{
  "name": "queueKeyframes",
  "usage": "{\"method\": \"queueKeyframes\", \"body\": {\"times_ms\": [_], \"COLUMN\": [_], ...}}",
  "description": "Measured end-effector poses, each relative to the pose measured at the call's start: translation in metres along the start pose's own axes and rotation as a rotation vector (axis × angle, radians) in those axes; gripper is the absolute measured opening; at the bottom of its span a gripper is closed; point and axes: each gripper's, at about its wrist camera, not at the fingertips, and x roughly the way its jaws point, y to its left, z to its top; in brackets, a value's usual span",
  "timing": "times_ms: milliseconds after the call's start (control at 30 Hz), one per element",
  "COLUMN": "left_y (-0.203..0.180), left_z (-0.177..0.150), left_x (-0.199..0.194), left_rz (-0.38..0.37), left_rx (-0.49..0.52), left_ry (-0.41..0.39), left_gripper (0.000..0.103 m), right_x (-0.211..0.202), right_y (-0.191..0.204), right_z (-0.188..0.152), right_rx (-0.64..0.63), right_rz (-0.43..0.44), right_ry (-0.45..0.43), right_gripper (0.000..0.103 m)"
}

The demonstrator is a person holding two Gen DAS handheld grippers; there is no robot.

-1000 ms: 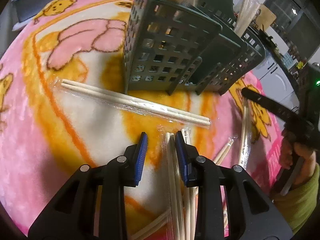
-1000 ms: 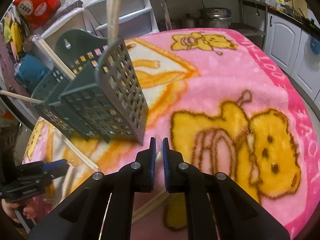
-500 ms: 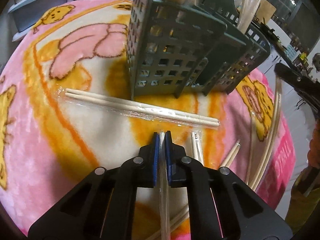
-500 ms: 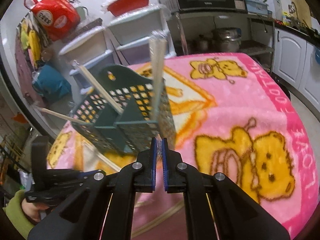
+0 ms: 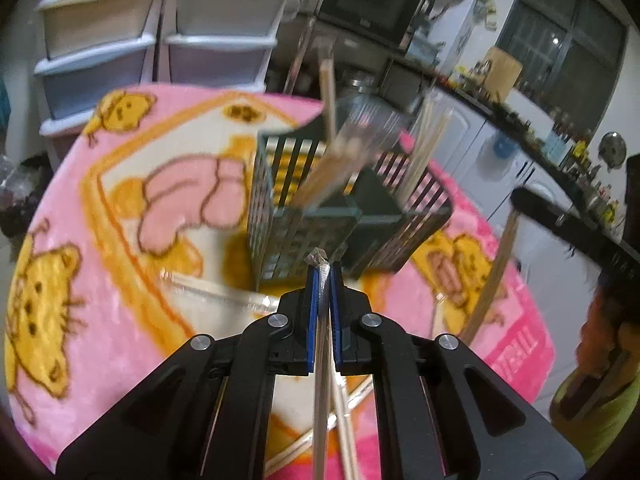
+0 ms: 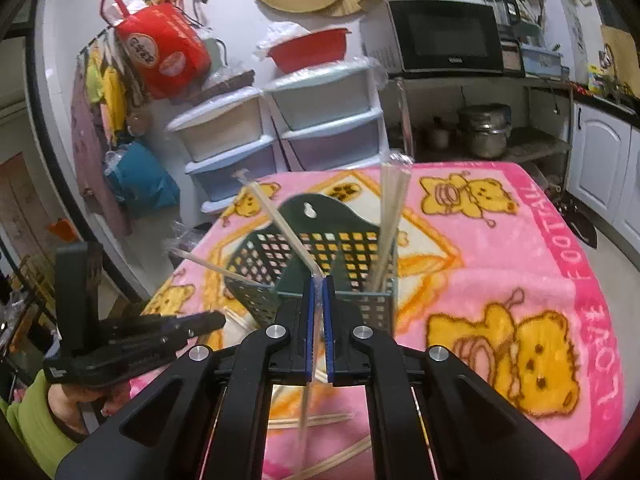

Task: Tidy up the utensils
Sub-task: 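Lift both held chopsticks upright and carry them above the green caddy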

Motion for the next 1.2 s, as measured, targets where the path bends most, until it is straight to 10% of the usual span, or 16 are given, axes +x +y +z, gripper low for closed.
{"method": "queueKeyframes", "body": {"times_ms": [1200], "left_y": [-0.063], "left_z": [0.106], "left_x": [-0.063], "left_rz": [-0.014], "left_rx": [-0.012], "left_ry": [-0.459], "left_gripper": [0.003], "right_x": [-0.052], "right_y": [0.009], "right_z": [0.048], "right_rx": [-0.031], "right_rz": [0.006], "right_ry": [-0.194], "right_gripper": [0.004]}}
